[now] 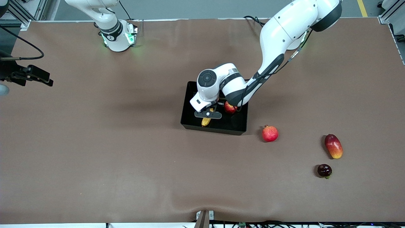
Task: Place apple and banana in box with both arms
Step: 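Lower the banana into the tray beside the apple and open the left gripper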
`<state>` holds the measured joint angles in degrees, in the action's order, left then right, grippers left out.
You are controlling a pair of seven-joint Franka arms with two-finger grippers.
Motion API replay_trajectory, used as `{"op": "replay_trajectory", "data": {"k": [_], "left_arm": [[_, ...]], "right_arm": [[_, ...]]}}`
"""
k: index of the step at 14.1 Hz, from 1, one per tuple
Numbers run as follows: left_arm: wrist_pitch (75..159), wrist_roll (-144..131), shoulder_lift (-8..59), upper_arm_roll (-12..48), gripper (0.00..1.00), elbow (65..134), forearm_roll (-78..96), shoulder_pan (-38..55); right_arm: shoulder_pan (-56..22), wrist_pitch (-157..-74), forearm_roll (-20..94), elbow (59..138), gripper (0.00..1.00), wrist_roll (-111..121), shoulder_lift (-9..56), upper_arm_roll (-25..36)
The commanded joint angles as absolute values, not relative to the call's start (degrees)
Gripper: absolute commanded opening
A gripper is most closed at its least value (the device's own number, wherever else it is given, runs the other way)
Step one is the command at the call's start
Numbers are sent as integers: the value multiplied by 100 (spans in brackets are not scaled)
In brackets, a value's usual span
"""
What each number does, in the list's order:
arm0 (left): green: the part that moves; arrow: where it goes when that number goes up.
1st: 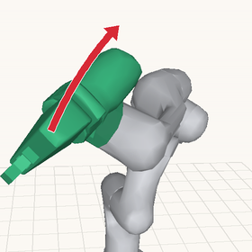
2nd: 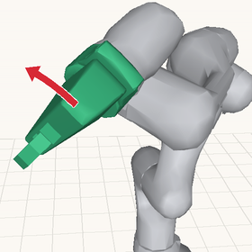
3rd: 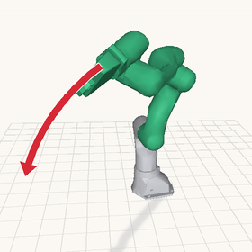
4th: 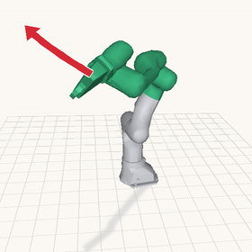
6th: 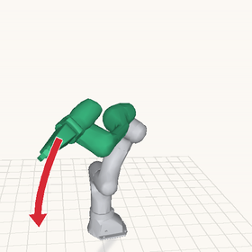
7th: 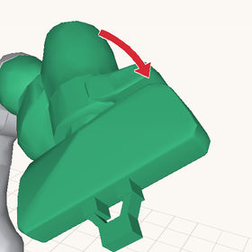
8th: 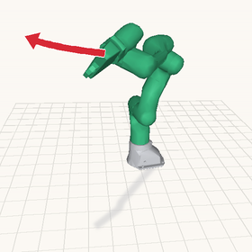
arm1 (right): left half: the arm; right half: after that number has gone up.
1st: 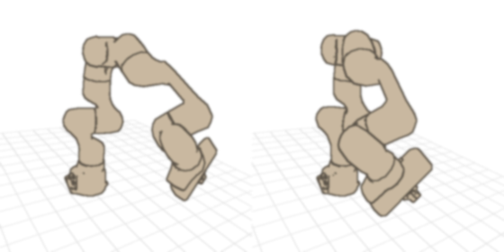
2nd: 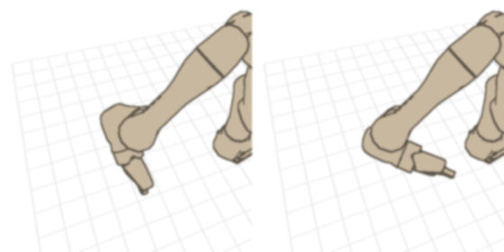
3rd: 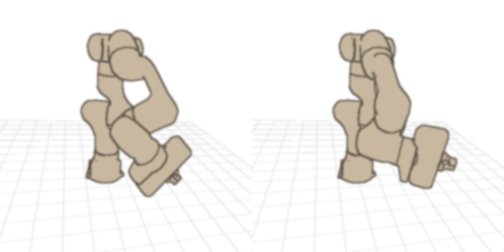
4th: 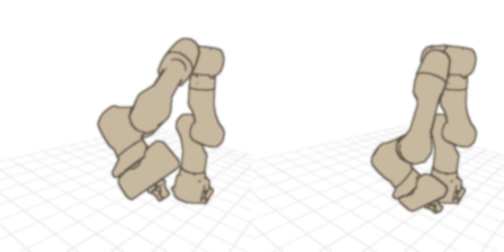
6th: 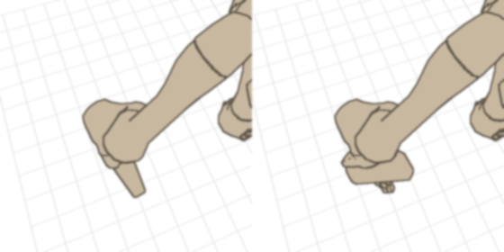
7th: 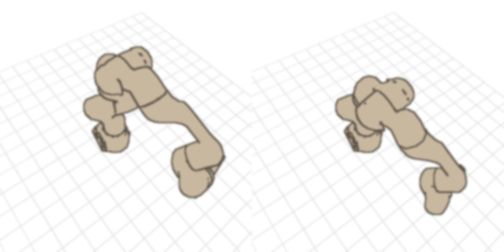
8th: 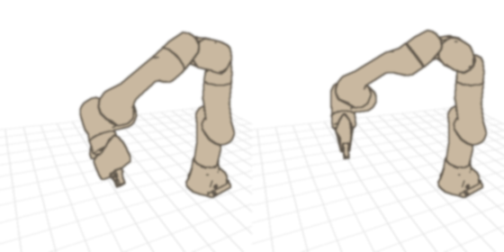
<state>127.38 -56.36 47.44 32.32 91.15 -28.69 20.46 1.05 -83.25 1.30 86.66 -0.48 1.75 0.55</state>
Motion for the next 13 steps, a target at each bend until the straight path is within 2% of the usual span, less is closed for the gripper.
{"op": "replay_trajectory", "data": {"k": [1, 2, 3, 4, 5, 8, 13], "left_arm": [[12972, -5695, 4957, 2972, 3, 8938, -3023, 2293], [12990, -5669, 4948, 2840, 13, 8930, -3023, 2424], [12990, -5652, 4948, 2726, 30, 8904, -3023, 2478], [12990, -5651, 4948, 2707, 56, 8895, -3023, 2479], [12990, -5634, 4931, 2707, 100, 8895, -3041, 2479], [12885, -5581, 4729, 2707, 100, 8746, -3278, 2409], [11621, -5537, 4176, 2759, 100, 8104, -3190, 2059]], "right_arm": [[35, -8271, 149, 8640, 100, -62, 176, 70], [35, -8271, 149, 8640, 100, -62, 184, 70], [35, -8271, 149, 8648, 100, -62, 185, 70], [35, -8271, 149, 8648, 100, -62, 185, 70], [35, -8271, 149, 8648, 100, -62, 185, 70], [35, -8271, 149, 8648, 100, -62, 185, 70], [35, -8271, 149, 8657, 100, -62, 185, 70]]}}
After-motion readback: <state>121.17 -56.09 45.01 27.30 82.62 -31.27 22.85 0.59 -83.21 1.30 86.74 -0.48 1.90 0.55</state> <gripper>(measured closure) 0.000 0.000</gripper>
